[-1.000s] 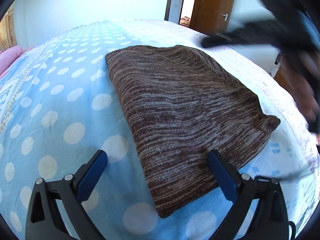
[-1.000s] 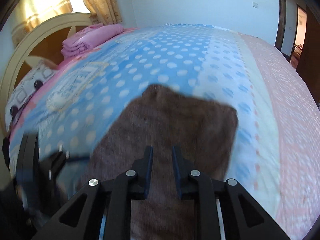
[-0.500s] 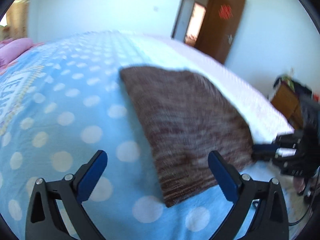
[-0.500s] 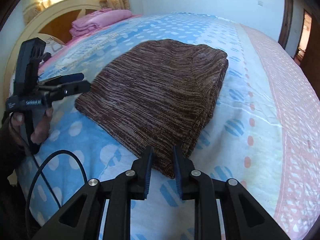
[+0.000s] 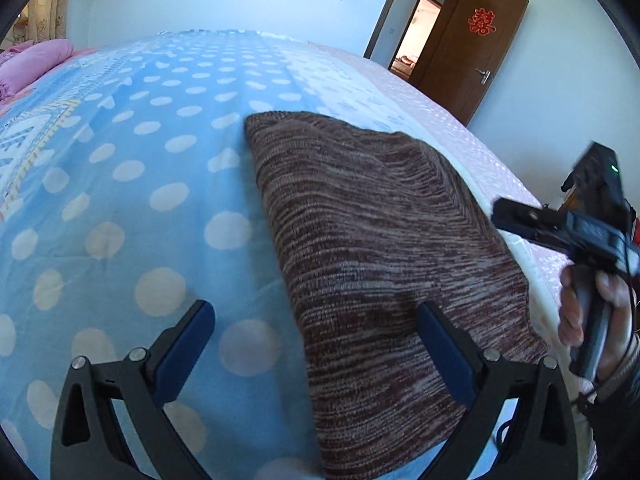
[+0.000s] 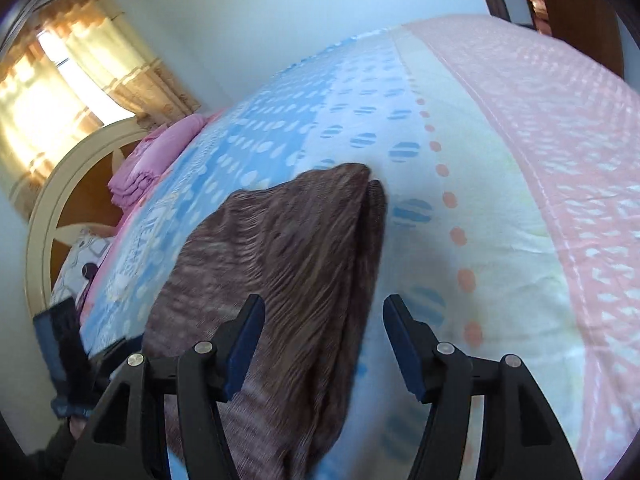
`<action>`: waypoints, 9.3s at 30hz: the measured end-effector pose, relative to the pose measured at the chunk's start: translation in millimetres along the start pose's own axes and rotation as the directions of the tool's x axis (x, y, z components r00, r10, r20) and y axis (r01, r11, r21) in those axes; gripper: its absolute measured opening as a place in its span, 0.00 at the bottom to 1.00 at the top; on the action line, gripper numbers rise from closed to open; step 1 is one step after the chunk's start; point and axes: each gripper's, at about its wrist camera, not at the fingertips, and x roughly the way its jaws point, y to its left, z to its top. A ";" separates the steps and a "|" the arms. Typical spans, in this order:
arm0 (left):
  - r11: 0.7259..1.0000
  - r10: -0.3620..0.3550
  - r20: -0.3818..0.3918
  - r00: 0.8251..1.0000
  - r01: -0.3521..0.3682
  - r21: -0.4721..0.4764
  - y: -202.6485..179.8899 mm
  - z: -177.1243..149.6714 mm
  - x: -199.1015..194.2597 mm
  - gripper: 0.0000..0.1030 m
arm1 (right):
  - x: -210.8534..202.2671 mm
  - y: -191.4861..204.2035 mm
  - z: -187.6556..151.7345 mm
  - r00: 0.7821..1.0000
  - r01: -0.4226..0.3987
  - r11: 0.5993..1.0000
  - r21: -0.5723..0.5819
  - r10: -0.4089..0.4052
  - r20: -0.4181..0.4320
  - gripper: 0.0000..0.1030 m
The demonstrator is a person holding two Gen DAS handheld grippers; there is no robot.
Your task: Fold small clothes
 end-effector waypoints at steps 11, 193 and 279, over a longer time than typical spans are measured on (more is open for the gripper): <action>0.997 0.050 -0.024 0.998 -0.048 0.064 -11.6 -2.8 8.9 1.00 | 25.4 -11.8 15.9 1.000 -0.028 1.000 0.002 0.028 0.006 0.61; 0.716 0.698 0.155 0.699 -0.683 -0.145 181.9 -158.2 -223.1 0.76 | 101.5 382.0 -193.6 0.989 -0.075 0.863 -0.499 0.002 -0.145 0.52; 0.806 0.591 0.320 0.740 -0.558 -0.198 106.2 -165.8 -308.5 0.96 | -99.9 406.8 -260.8 0.971 -0.072 0.838 -0.541 0.183 0.155 0.60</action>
